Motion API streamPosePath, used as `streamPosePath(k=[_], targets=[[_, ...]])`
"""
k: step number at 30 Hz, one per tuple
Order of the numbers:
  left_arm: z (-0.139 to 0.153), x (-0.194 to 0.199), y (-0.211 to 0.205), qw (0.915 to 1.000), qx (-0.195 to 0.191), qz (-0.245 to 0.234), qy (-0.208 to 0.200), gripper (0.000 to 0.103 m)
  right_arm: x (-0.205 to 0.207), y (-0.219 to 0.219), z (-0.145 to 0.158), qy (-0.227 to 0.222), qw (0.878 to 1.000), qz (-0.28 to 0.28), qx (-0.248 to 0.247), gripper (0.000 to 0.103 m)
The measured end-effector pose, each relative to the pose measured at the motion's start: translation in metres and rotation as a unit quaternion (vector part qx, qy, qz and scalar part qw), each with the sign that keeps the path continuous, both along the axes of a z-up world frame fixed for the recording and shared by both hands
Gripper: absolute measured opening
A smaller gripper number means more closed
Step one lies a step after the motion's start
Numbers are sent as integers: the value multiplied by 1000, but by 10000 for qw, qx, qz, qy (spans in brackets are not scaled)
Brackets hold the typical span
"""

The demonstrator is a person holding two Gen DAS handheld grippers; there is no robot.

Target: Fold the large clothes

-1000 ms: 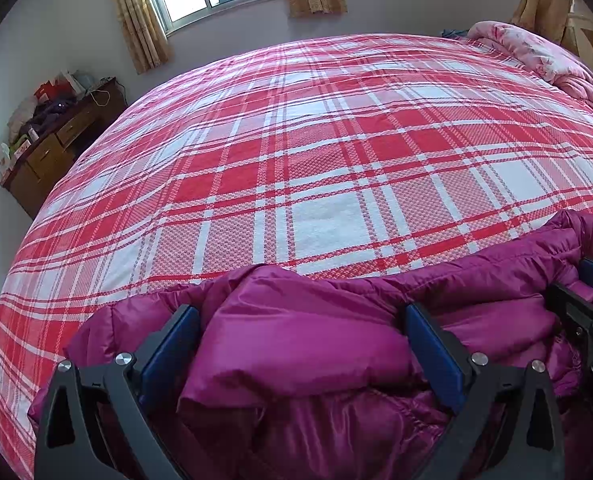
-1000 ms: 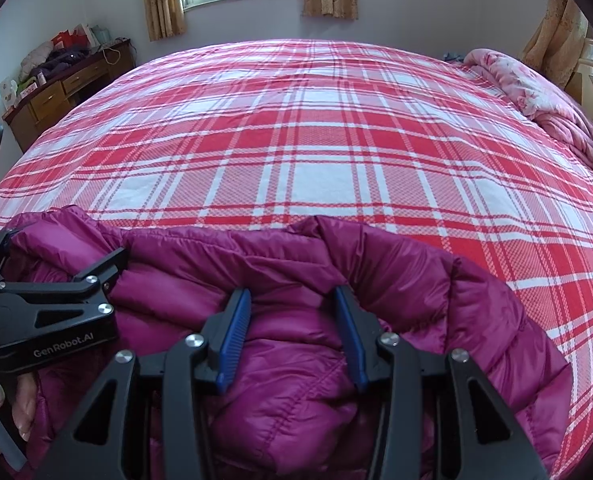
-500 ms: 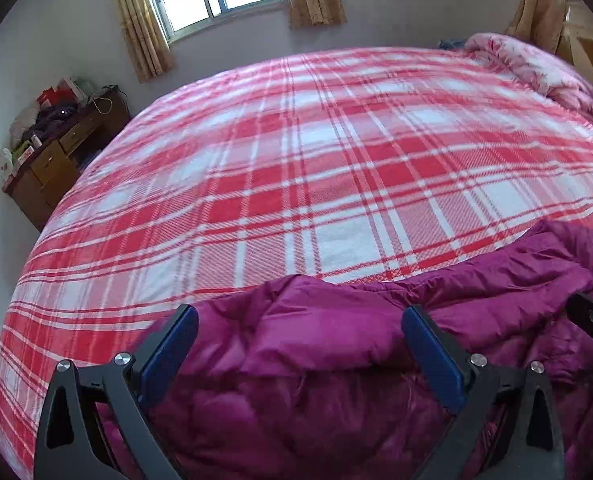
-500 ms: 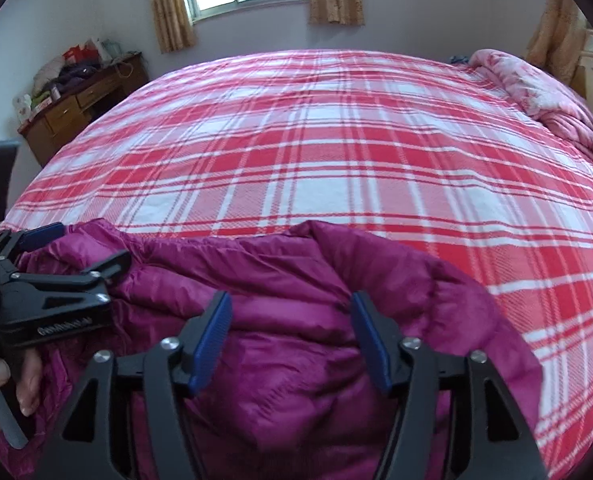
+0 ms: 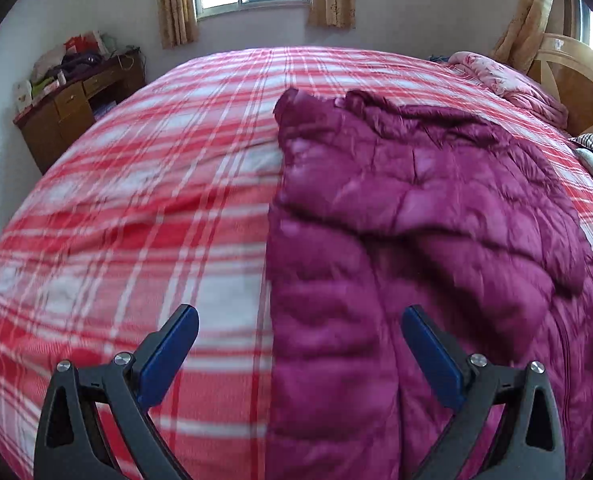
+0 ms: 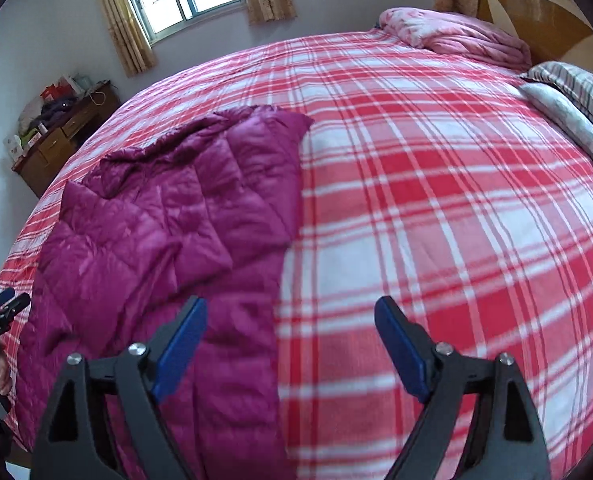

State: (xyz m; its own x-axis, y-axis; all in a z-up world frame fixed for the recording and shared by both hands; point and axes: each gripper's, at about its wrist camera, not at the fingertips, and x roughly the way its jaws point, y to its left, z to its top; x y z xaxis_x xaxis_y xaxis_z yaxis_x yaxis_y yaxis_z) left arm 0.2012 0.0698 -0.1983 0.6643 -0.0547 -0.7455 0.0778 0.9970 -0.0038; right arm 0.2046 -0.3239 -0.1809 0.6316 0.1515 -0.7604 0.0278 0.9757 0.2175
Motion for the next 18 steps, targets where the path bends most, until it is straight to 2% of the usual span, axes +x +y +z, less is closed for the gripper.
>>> streamPosePath(k=[5,9,11,13,16,18], targets=[[-27,-60,10,9996,-158,-50,248,102,-66,-2,-24,278,9996,5,-61,88],[-30,-88,18,9997,-163,-65,195,102,-108,-4,-36,206,9997,-156,-40,88],[-31,-101,22,9994,-264,-70,211,102,-124,-2,-39,221,9995,-204,34,88],[-33,-113,20,9995,-175,-168,191,102,-136,5,-39,249,9996,-133,35,88],[-36,-131,17,9991,-180,-327,176,102,-147,11,-46,399,9986,-62,333,88],[-38,-141,14,9989,-147,-418,147,102,-151,16,-45,379,9991,-42,198,82]])
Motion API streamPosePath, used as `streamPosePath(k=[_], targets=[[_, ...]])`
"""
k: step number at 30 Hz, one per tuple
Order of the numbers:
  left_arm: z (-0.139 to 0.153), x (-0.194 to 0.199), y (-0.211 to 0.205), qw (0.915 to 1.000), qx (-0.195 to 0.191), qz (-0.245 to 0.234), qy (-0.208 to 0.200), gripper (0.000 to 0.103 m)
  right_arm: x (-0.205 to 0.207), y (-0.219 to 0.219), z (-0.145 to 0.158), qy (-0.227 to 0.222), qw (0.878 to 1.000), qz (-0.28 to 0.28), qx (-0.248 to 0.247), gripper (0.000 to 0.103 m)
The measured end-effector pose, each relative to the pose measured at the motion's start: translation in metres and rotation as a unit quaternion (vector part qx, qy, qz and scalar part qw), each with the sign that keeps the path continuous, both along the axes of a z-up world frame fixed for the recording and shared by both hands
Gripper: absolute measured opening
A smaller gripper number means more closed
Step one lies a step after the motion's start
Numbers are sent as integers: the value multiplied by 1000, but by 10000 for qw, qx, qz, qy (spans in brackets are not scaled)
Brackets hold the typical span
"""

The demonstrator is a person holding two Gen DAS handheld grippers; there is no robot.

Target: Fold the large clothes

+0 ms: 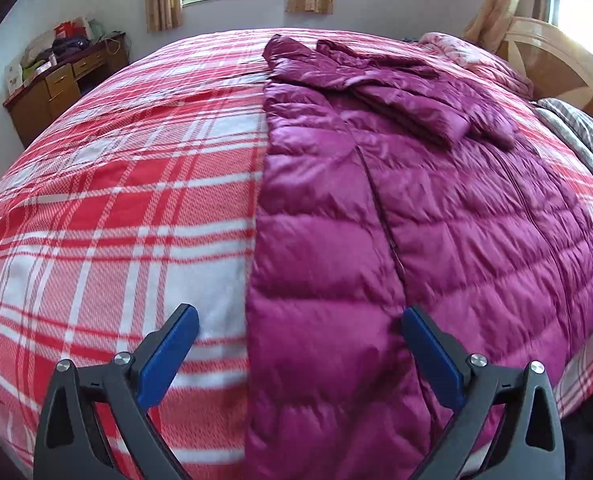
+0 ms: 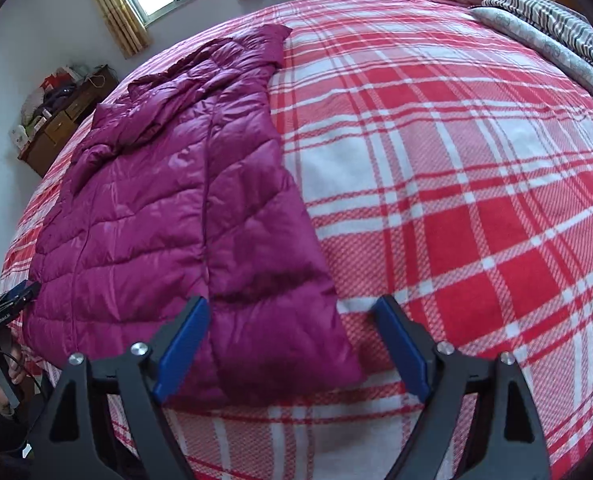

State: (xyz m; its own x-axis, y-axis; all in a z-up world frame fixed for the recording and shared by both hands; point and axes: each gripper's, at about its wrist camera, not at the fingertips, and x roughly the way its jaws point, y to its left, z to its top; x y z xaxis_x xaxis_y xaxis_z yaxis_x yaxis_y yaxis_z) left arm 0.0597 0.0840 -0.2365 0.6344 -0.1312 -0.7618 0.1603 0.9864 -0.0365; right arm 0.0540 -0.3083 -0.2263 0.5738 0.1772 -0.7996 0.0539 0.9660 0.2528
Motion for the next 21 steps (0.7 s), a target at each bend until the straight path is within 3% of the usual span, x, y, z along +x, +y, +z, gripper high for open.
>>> streamPosePath(k=[3,5,6,9,10,14,21], targets=[[-2,-12,-3,9999,-12,-137,-23,98,-5,5,-2,40,9999,52,145,44],[1,-19,-7,9996,-23,-293,-42,74,-9,4,-3,21,9995,75,317,23],[2,-21,-9,9993,-25,-356,-57,57,-11,2,-3,25,9983,100,572,13],[6,-25,-10,9980,-234,-579,62,16,-18,0,-2,-28,9955,135,934,10],[8,-27,-10,9977,-312,-596,46,12,-21,2,1,-86,9956,162,916,9],[28,-42,-9,9963,-316,-754,-277,9,-37,4,21,-374,9941,280,984,9],[94,-73,19,9864,-951,-1005,-889,8,-78,-8,77,-1025,9858,375,1280,8]])
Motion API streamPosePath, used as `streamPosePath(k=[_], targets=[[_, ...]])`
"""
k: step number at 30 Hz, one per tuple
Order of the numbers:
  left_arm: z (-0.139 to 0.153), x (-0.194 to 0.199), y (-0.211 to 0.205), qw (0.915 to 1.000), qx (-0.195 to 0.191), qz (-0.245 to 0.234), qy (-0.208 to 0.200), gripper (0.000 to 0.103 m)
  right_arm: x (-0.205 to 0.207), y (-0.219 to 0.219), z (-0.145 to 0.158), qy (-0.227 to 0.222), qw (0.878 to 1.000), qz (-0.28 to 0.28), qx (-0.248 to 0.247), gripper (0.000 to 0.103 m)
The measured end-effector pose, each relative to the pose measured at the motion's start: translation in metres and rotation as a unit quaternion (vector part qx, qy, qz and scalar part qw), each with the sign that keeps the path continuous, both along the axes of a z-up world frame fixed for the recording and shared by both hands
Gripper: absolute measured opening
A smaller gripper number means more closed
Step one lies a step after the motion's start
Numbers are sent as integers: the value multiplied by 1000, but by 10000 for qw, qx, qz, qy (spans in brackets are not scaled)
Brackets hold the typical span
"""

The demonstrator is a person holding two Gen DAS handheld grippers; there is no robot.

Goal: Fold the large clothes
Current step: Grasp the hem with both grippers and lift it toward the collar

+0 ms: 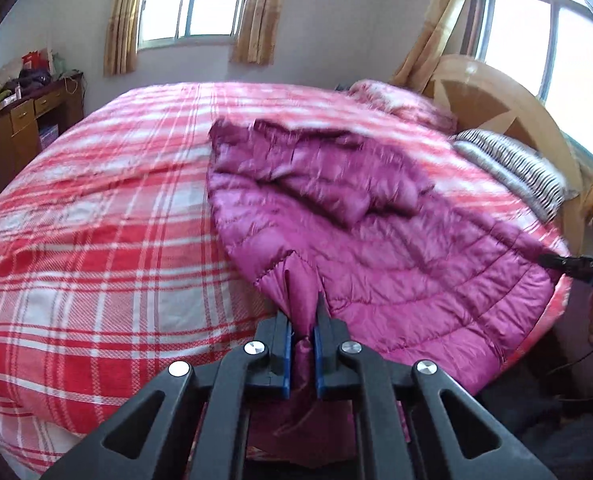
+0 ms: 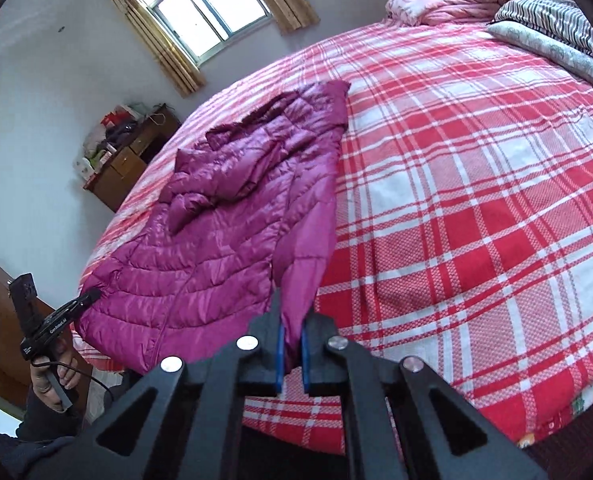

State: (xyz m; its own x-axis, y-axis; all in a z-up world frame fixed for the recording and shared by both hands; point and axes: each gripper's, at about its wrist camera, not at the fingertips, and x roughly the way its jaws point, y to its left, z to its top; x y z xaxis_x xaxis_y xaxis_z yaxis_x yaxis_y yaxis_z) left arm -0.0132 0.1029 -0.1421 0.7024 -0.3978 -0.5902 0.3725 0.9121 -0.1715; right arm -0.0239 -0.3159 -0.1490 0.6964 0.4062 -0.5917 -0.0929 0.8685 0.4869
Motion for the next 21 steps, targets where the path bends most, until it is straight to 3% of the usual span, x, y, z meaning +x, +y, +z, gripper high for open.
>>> streamPosePath(k=[6,13,16,21], targets=[[54,-33,10,9970,-355,-316,-614,7,-36,-13,49,-631,9978,-80,164,8],[93,-55,27,9911,-1022,-469,-719,7,-68,-24,99,-1391,9894,-149,392,7],[102,-43,29,9898,-1098,-483,-771,7,-56,-24,114,-1553,9871,-197,340,7],[96,19,23,9914,-1147,-441,-456,7,14,-19,121,-1393,9891,-285,381,7]])
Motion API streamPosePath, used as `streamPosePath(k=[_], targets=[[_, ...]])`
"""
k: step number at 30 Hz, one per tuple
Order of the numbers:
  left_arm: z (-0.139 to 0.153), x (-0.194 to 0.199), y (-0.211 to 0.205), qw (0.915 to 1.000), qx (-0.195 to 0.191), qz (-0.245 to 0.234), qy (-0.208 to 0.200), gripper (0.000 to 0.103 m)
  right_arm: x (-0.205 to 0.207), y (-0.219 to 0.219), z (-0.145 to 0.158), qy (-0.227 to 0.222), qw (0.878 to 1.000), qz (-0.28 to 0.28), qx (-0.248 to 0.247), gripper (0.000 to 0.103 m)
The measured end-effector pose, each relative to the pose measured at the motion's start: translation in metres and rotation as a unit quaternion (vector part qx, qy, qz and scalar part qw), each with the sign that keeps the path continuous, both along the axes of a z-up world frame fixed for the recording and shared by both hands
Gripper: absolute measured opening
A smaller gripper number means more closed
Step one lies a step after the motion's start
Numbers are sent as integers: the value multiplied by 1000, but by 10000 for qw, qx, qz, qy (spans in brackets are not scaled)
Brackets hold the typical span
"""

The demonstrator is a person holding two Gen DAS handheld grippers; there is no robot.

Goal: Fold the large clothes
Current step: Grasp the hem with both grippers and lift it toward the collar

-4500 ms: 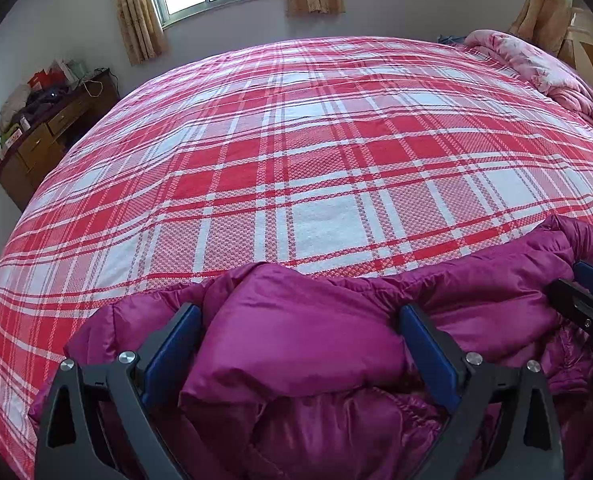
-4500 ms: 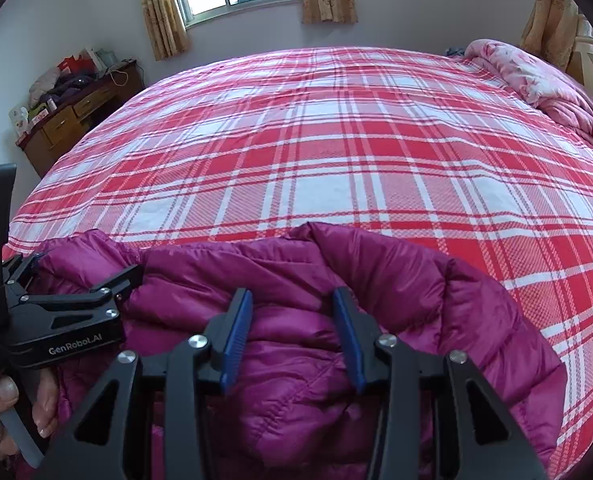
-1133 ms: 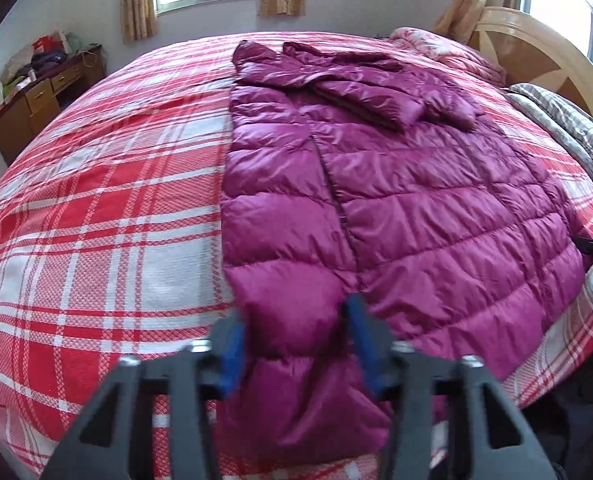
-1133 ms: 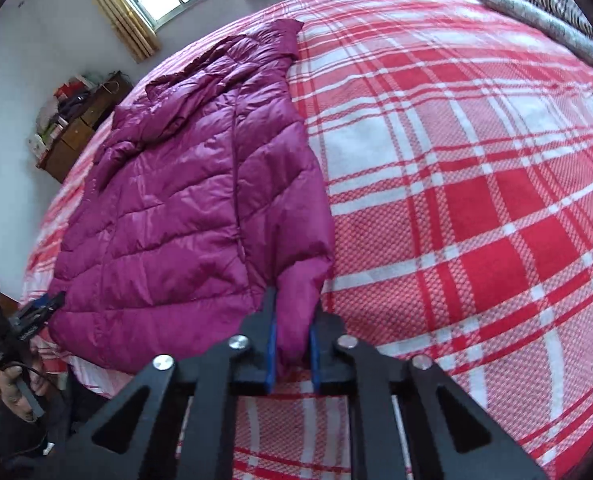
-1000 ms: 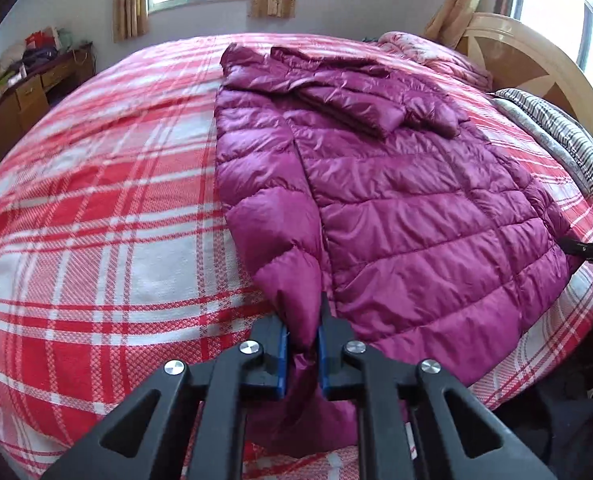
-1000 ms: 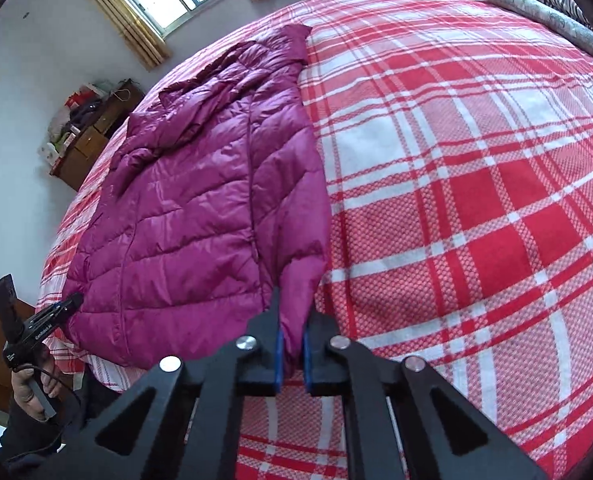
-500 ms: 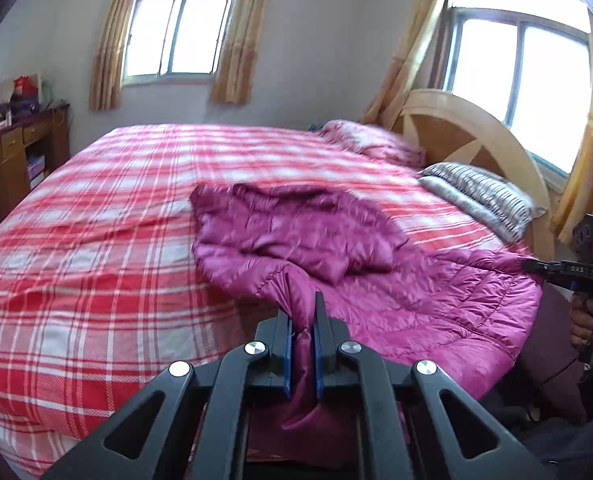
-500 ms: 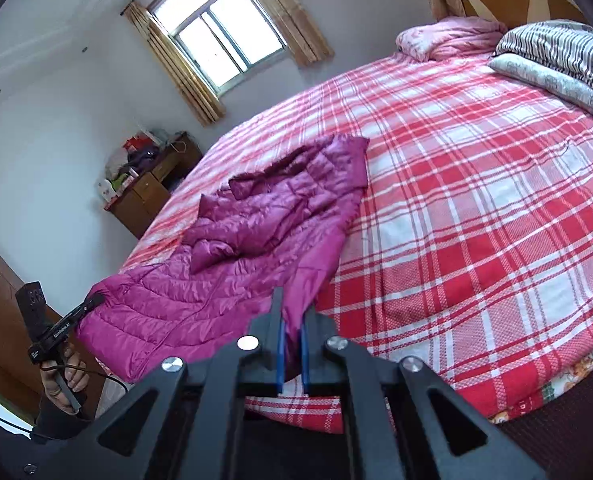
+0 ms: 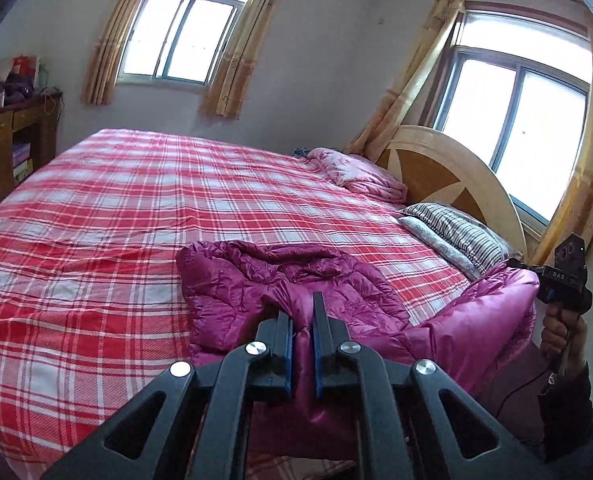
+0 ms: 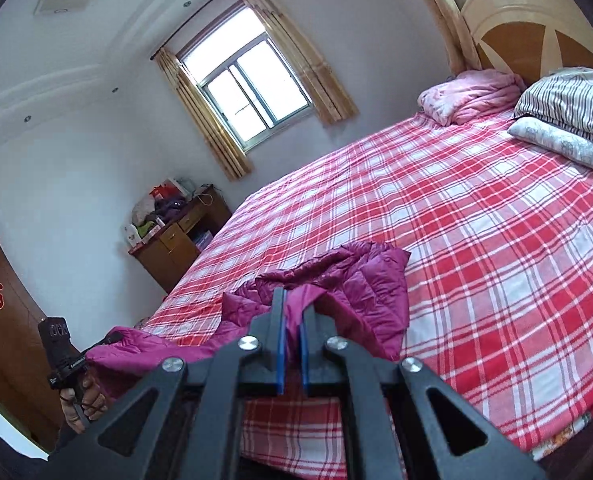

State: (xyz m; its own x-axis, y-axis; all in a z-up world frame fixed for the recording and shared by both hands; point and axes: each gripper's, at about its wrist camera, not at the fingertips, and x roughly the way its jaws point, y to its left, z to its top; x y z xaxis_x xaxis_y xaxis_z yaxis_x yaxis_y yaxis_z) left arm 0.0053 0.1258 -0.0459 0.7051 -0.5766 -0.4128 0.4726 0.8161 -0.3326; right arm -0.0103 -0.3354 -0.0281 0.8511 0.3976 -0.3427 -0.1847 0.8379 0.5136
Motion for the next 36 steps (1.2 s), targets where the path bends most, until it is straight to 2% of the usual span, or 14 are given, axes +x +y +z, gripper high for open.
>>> streamPosePath(k=[7,11,16,19,20,23,25,27,29,30,31,33,36], targets=[[-38,94,-9,9981,152,285,530,7,95,7,-28,502,9985,-188,-60,7],[-55,134,-19,9966,277,363,690,7,141,-1,-52,820,9960,-367,29,7],[-71,182,-30,9935,236,455,1013,7,193,-10,-76,1182,9912,-595,55,7],[-80,207,-34,9902,264,588,1238,11,220,-14,-89,1358,9880,-733,-1,7],[-83,215,-32,9884,196,618,1377,12,226,-16,-92,1398,9870,-795,-41,7],[-90,226,-9,9801,-521,615,1812,15,239,-22,-104,1574,9844,-788,48,7],[-84,217,5,9809,-736,733,1645,15,246,-20,-111,1662,9831,-765,-76,7],[-71,210,13,9834,-344,1222,1299,20,252,-18,-117,1760,9814,-745,-192,7],[-54,193,13,9822,82,1701,797,35,259,-16,-121,1835,9801,-721,-240,7],[-49,187,10,9826,127,1758,584,51,263,-14,-122,1854,9796,-721,-286,7],[-41,176,1,9841,154,1744,309,70,266,-12,-123,1864,9793,-715,-352,7],[-32,162,-25,9876,304,1539,-114,83,272,-6,-122,1847,9790,-708,-483,7],[-34,153,-90,9868,1083,1081,-523,84,279,0,-120,1809,9788,-745,-604,7]])
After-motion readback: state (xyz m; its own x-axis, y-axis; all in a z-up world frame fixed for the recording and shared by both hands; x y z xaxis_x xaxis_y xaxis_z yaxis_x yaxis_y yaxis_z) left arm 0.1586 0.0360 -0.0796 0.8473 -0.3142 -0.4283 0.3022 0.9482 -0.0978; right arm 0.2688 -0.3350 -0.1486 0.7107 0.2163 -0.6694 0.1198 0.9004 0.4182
